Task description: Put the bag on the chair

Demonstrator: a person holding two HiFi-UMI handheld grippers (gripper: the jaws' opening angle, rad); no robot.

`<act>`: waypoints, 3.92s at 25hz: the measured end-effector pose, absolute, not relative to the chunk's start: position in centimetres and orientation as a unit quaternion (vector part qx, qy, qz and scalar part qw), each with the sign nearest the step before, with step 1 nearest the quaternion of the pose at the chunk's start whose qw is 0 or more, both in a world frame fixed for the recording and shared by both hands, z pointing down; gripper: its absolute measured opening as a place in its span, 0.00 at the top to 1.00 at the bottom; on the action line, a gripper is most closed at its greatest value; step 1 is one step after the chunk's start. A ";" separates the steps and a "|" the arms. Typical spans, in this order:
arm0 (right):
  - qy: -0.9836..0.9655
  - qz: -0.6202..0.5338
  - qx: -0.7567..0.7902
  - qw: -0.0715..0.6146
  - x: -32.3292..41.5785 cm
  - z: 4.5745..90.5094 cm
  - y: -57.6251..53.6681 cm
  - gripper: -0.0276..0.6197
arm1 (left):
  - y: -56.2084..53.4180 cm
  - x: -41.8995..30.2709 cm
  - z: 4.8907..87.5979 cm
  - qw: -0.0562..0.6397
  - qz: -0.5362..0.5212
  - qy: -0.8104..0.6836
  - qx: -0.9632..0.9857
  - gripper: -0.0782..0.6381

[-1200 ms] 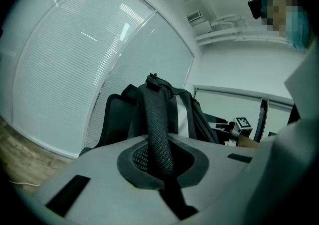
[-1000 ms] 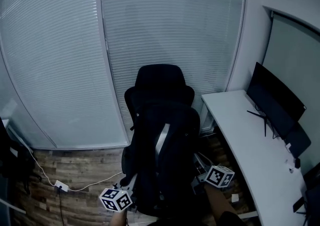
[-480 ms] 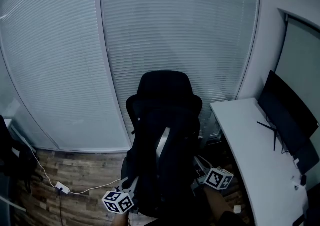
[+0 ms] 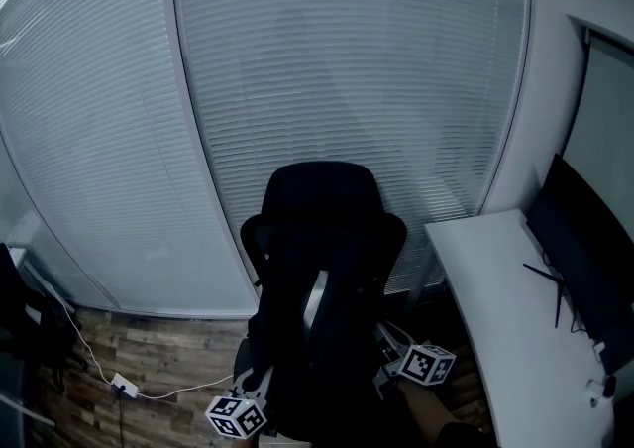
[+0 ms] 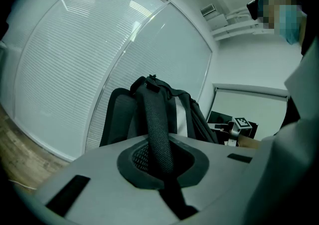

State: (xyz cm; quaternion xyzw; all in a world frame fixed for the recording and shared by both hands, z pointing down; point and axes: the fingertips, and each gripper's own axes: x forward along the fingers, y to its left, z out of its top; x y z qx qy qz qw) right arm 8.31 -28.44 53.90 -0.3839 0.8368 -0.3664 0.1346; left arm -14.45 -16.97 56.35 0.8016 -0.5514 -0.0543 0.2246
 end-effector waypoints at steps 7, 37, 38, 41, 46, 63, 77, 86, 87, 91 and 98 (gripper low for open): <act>0.825 -0.381 -0.395 0.133 7.9 57.0 -31.5 0.87 | -19.9 -14.5 58.9 0.230 -0.050 -0.545 0.804 0.86; 0.773 -0.417 -0.467 0.101 5.0 72.0 -42.4 0.87 | -31.4 -16.9 73.7 0.314 -0.018 -0.532 0.786 0.86; 0.772 -0.418 -0.469 0.099 5.0 72.5 -42.6 0.87 | -31.6 -16.9 74.3 0.318 -0.014 -0.534 0.784 0.86; 0.769 -0.419 -0.474 0.085 5.1 73.9 -42.9 0.87 | -32.2 -17.4 76.4 0.333 0.001 -0.544 0.770 0.86; 0.773 -0.422 -0.466 0.082 4.8 75.4 -42.8 0.87 | -32.6 -18.4 78.5 0.355 0.003 -0.561 0.748 0.86; 0.776 -0.391 -0.494 0.041 7.5 74.2 -41.0 0.77 | -31.9 -19.5 76.6 0.372 0.012 -0.572 0.731 0.51; 0.776 -0.382 -0.499 0.055 8.5 70.2 -35.0 0.77 | -29.2 -19.8 71.7 0.327 0.015 -0.575 0.750 0.48; 0.785 -0.369 -0.493 0.073 8.0 66.5 -31.7 0.77 | -27.4 -19.6 68.5 0.304 0.013 -0.573 0.761 0.48; 0.786 -0.366 -0.492 0.074 8.0 66.1 -31.2 0.77 | -27.2 -19.5 68.2 0.301 0.015 -0.571 0.764 0.48; 0.794 -0.351 -0.490 0.076 8.2 63.9 -29.7 0.77 | -26.5 -18.7 66.2 0.281 0.013 -0.561 0.779 0.48; 0.806 -0.331 -0.487 0.070 7.8 61.0 -28.2 0.77 | -25.6 -18.1 62.6 0.252 0.000 -0.550 0.796 0.52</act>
